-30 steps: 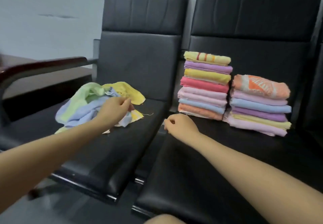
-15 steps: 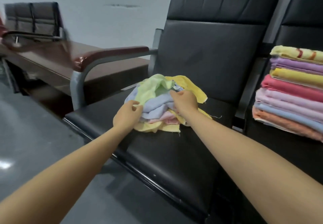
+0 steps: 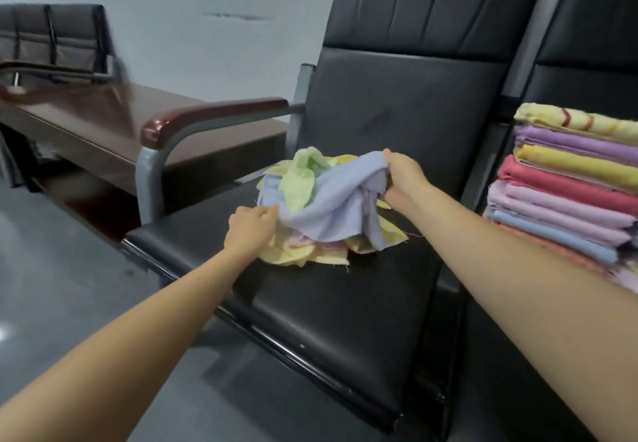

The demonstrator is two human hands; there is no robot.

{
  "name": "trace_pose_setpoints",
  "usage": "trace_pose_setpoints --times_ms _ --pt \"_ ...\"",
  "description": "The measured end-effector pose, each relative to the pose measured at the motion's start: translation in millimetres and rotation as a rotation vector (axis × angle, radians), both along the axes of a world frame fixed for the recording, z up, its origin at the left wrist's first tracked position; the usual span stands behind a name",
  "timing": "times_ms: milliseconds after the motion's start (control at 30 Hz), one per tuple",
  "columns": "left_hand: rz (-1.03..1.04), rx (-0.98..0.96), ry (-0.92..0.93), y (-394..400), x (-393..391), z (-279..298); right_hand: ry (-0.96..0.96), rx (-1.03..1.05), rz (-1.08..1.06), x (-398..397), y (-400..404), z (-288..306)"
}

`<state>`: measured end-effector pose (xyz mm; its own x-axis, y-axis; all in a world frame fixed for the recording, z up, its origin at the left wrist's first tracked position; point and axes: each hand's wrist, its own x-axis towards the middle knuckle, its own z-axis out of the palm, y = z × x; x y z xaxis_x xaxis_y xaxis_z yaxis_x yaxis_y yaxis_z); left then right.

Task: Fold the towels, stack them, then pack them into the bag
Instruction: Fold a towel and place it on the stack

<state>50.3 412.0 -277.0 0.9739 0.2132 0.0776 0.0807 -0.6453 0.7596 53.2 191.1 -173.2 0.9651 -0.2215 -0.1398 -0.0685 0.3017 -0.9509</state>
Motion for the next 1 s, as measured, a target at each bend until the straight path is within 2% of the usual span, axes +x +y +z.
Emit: trace_pose_setpoints --times_ms 67,133,200,300,400,467,533,633,700,767,833,900,1000 --pt "0.007 -0.077 0.008 -7.0 -4.4 13.7 -0.065 0.199 -0.038 -5.3 -22.0 28.3" --pt "-0.007 -0.195 -0.032 -17.8 -9.6 28.8 -0.109 0.258 -0.063 -10.7 -39.8 59.2" --pt "-0.042 -0.322 -0.057 -34.8 -16.2 45.0 -0.165 0.194 -0.096 -21.8 -49.8 85.7" --pt "-0.098 -0.529 -0.019 -65.9 -29.1 65.9 -0.185 -0.083 -0.146 -40.0 -57.9 100.2" --pt "-0.135 -0.726 0.119 -96.9 -35.8 66.5 -0.141 -0.127 -0.154 -55.7 -67.1 87.3" --pt "-0.148 -0.652 0.139 -113.2 -25.9 46.5 -0.081 -0.082 -0.17 -69.6 -72.6 76.2" --pt "-0.167 -0.51 0.049 -126.9 -12.4 25.4 -0.057 -0.077 -0.183 -81.0 -80.2 67.1" --pt "-0.144 -0.487 0.01 -141.1 -32.5 34.2 -0.011 -0.267 -0.204 -93.3 -95.4 49.5" --pt "-0.148 -0.598 0.019 -141.4 -32.9 39.3 0.067 -0.456 -0.192 -102.9 -103.1 34.5" --pt "-0.189 -0.729 0.062 -133.5 -34.8 47.7 0.126 -0.782 -0.112 -106.3 -108.1 12.5" --pt "-0.23 -0.844 0.111 -119.0 -33.6 54.1 0.093 -1.004 -0.031 -106.0 -106.6 -12.6" --pt "-0.226 -0.889 0.069 -101.4 -32.0 62.4 0.047 -0.982 -0.007 -104.6 -98.8 -32.3" --pt "0.037 -0.856 -0.121 -77.7 -15.5 72.7 0.051 -0.947 0.038 -91.0 -78.0 -50.9"
